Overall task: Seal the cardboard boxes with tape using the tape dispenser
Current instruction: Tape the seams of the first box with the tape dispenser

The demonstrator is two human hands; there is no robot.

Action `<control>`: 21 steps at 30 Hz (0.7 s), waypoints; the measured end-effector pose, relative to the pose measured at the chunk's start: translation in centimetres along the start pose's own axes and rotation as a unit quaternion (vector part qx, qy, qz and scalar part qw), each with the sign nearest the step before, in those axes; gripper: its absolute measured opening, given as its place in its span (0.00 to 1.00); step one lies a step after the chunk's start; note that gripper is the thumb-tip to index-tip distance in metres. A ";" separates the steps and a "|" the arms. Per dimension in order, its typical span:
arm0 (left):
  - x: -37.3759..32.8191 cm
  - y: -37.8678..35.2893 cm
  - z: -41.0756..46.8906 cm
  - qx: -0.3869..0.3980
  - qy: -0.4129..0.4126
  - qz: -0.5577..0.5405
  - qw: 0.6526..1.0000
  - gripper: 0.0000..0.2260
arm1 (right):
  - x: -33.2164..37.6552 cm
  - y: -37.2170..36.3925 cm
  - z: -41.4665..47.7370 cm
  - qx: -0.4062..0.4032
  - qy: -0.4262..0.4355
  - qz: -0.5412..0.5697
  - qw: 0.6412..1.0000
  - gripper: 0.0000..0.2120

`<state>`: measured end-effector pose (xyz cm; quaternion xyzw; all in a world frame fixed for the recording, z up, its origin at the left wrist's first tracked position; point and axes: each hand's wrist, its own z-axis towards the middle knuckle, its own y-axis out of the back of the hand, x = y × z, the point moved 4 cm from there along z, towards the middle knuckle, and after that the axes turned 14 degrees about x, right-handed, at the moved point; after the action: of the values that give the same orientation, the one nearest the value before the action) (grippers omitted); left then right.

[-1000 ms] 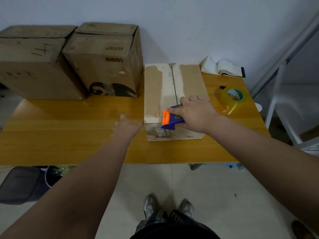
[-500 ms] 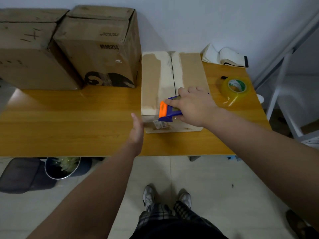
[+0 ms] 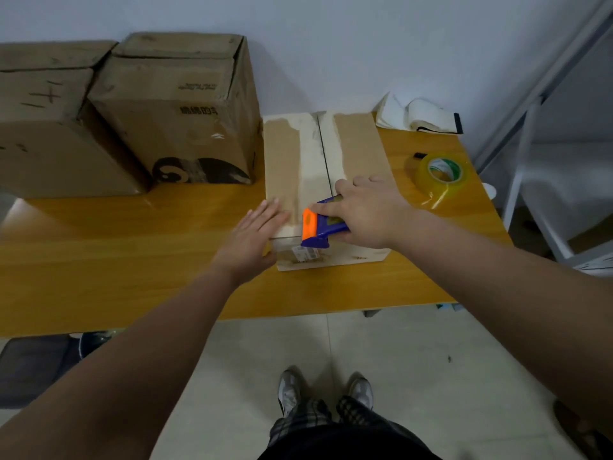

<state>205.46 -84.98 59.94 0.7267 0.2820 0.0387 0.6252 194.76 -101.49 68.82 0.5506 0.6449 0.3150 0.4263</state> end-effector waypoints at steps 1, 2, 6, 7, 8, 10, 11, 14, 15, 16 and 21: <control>0.3 0.0 0.2 -0.004 -0.006 0.014 1.000 0.37 | 0.0 0.0 0.1 0.002 -0.001 0.001 1.000 0.29; 0.4 0.0 0.3 -0.008 -0.009 0.025 1.000 0.38 | -0.1 0.0 0.2 0.004 -0.001 0.002 1.000 0.29; 0.3 -0.5 0.8 -0.031 -0.009 0.055 0.998 0.40 | -0.2 0.2 0.5 0.005 -0.003 0.009 1.000 0.29; 0.2 -0.5 0.7 -0.040 -0.014 0.062 0.997 0.40 | -0.2 0.2 0.6 0.004 -0.003 0.010 1.000 0.29; 0.2 -0.5 0.6 -0.046 -0.021 0.071 0.996 0.40 | -0.2 0.2 0.6 0.003 -0.003 0.012 1.000 0.29; 0.2 -0.4 0.5 -0.046 -0.032 0.099 0.993 0.39 | -0.2 0.1 0.6 0.001 -0.003 0.015 1.000 0.29; 0.2 -0.3 0.5 -0.042 -0.037 0.114 0.992 0.39 | -0.2 0.1 0.5 0.000 -0.004 0.014 1.000 0.30; 0.0 0.1 0.5 -0.034 -0.055 0.143 0.988 0.37 | -0.2 0.0 0.5 -0.002 -0.006 0.006 1.000 0.30; 0.0 0.1 0.4 -0.036 -0.059 0.143 0.987 0.36 | -0.2 0.1 0.5 -0.002 -0.007 0.006 1.000 0.30; 0.0 0.2 0.3 -0.039 -0.065 0.136 0.988 0.34 | -0.2 0.0 0.4 -0.002 -0.008 0.006 1.000 0.30; -0.7 0.7 -0.7 -0.085 -0.110 0.107 0.985 0.24 | -0.1 0.1 0.4 -0.012 -0.005 0.008 1.000 0.30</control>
<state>204.81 -84.71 60.94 0.6971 0.1280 0.0493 0.7037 195.12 -101.63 68.75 0.5525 0.6340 0.3234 0.4338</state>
